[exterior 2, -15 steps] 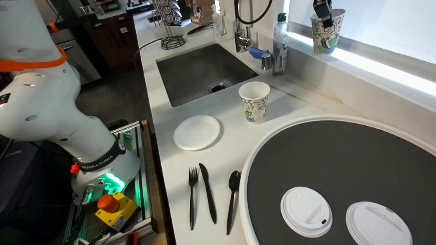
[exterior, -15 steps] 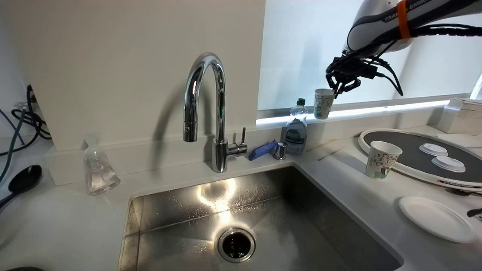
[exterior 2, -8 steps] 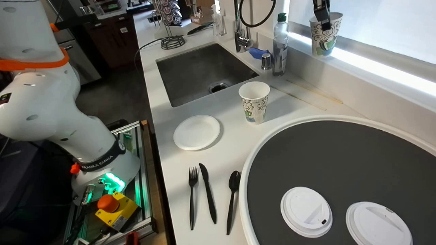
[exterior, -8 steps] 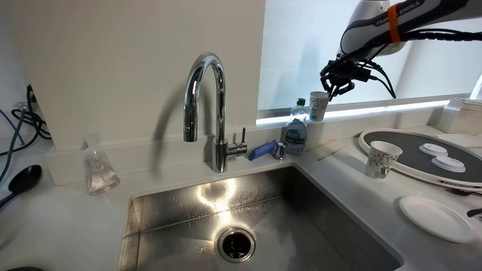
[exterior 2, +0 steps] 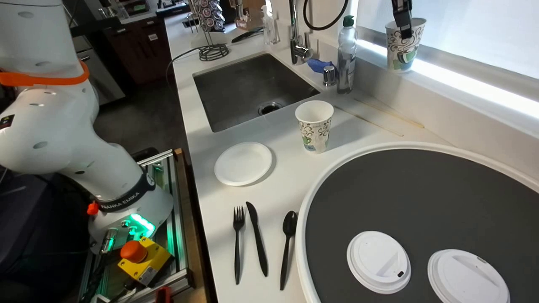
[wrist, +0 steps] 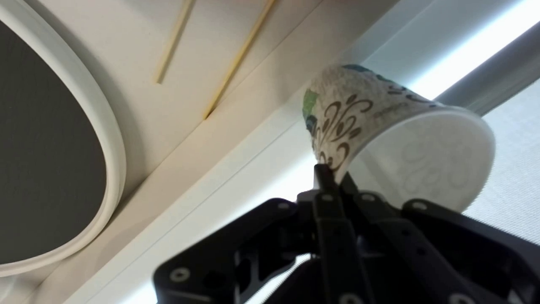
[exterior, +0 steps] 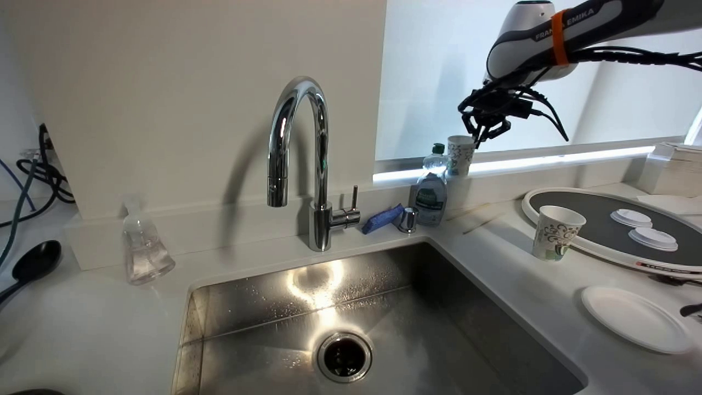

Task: Put the coffee cups on the windowsill.

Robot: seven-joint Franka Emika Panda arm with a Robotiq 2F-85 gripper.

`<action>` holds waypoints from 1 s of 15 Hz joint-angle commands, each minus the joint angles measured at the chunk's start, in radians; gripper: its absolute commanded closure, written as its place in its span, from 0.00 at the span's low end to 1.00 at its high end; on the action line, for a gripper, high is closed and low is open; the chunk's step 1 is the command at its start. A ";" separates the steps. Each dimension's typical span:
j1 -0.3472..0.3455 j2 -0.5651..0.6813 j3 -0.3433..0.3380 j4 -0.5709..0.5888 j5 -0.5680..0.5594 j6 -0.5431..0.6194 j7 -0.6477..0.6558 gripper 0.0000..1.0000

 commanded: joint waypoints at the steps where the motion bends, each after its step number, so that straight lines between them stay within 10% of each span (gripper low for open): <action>1: 0.014 0.051 -0.017 0.077 0.031 -0.060 -0.028 0.99; 3: 0.015 0.064 -0.019 0.095 0.030 -0.076 -0.029 0.99; 15: 0.036 0.100 -0.037 0.142 0.016 -0.085 -0.016 0.08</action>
